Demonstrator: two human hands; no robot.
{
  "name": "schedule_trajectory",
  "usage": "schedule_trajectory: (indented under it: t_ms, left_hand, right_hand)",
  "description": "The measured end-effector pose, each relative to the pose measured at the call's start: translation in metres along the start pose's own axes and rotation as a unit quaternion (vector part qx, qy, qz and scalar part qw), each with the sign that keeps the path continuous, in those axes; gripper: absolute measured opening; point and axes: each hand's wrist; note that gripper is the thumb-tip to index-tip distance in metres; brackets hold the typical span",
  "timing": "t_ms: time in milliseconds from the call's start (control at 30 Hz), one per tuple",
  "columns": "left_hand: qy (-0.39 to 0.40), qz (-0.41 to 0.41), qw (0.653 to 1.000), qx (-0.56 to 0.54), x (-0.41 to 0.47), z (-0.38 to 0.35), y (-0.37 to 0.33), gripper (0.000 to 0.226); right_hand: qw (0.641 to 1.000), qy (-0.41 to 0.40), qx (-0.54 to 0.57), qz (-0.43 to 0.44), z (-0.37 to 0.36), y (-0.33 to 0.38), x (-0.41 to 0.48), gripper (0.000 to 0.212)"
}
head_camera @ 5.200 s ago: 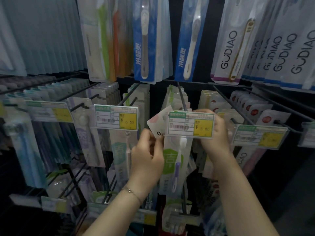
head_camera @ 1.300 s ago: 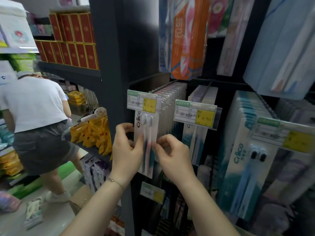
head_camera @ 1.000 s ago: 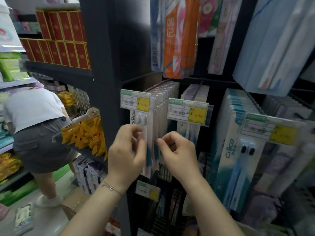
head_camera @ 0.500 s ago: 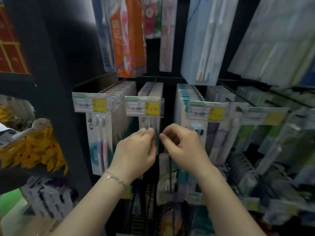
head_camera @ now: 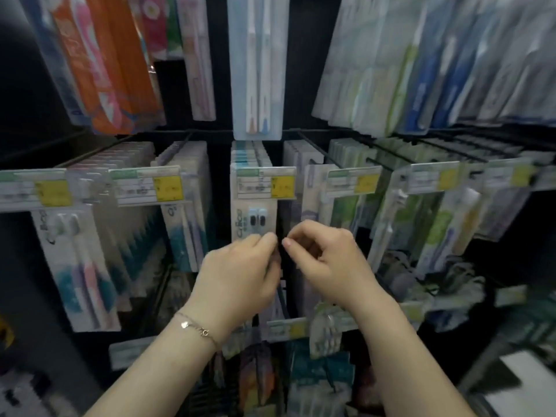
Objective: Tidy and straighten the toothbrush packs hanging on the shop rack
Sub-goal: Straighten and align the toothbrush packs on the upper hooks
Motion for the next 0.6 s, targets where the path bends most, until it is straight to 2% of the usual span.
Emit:
schedule_trajectory:
  t_ms: [167,367,500,600]
  left_hand:
    - [0.024,-0.016,1.0,0.01,0.019,-0.016,-0.036,0.018]
    - [0.042,0.007,0.999,-0.016,0.045,-0.054,-0.088,0.018]
    - [0.069,0.047,0.996,-0.039,0.062,-0.077,-0.124,0.016]
    - [0.068,0.114,0.987,-0.093,0.076,-0.091,-0.145,0.015]
  right_hand:
    - [0.999,-0.016,-0.042,-0.019,0.034,-0.038,-0.008,0.016]
    - [0.997,-0.021,-0.069,-0.04,0.085,-0.09,-0.022,0.015]
    - [0.997,-0.03,-0.06,-0.044,0.119,-0.126,-0.032,0.017]
    - [0.998,-0.034,-0.038,-0.049,0.137,-0.147,-0.035,0.013]
Point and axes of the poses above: each hand's wrist, its own x-axis towards the middle knuckle, its own z-axis out of the back of the hand, y = z × x, and after that the axes turned 2 degrees about -x, right-handed
